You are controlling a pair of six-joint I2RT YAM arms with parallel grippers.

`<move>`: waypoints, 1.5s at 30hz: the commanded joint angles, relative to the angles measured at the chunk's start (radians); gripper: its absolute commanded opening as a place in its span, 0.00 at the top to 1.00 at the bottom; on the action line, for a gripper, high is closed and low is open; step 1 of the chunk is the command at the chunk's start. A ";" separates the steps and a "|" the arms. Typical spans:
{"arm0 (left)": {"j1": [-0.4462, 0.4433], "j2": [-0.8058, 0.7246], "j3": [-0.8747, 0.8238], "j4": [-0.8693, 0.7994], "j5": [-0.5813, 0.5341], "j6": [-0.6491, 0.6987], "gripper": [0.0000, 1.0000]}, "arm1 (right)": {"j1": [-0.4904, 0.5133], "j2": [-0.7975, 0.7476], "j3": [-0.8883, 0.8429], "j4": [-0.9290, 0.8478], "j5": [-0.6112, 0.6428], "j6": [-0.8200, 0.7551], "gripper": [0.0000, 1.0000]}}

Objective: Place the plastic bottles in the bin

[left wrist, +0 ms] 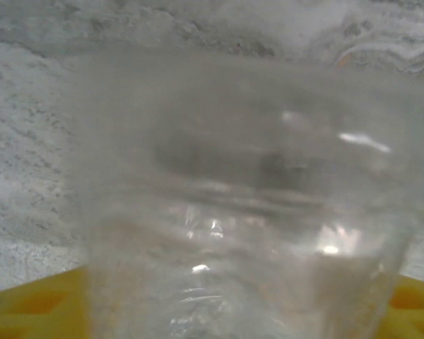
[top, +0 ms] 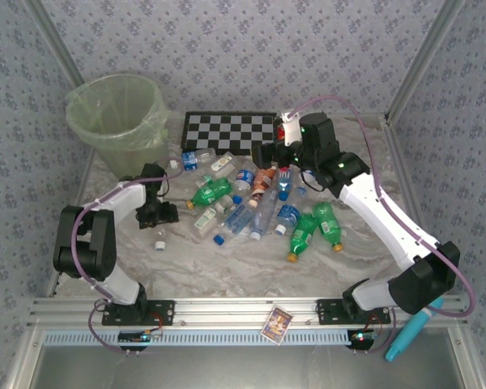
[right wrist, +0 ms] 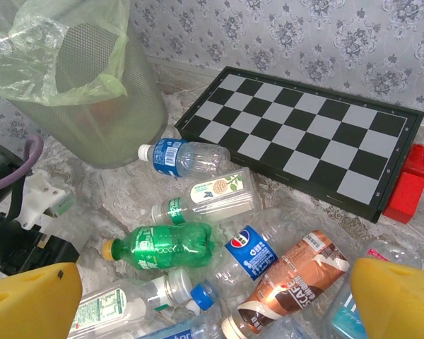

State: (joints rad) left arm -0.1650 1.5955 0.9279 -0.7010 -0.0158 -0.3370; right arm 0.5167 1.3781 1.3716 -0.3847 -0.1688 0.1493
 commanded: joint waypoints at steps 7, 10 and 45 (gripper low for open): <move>-0.010 -0.071 0.020 -0.028 0.007 0.019 0.45 | 0.006 0.002 0.011 0.019 0.005 0.023 0.01; -0.011 -0.138 0.004 -0.049 0.005 0.016 0.45 | 0.013 0.005 0.008 0.032 0.006 0.039 0.01; 0.080 -0.431 0.549 -0.131 -0.041 -0.065 0.46 | 0.170 0.182 0.392 -0.222 0.040 -0.060 0.01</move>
State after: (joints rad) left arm -0.1211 1.1076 1.4048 -0.8116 -0.0994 -0.3611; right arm 0.6724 1.5932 1.7802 -0.6132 -0.1509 0.1093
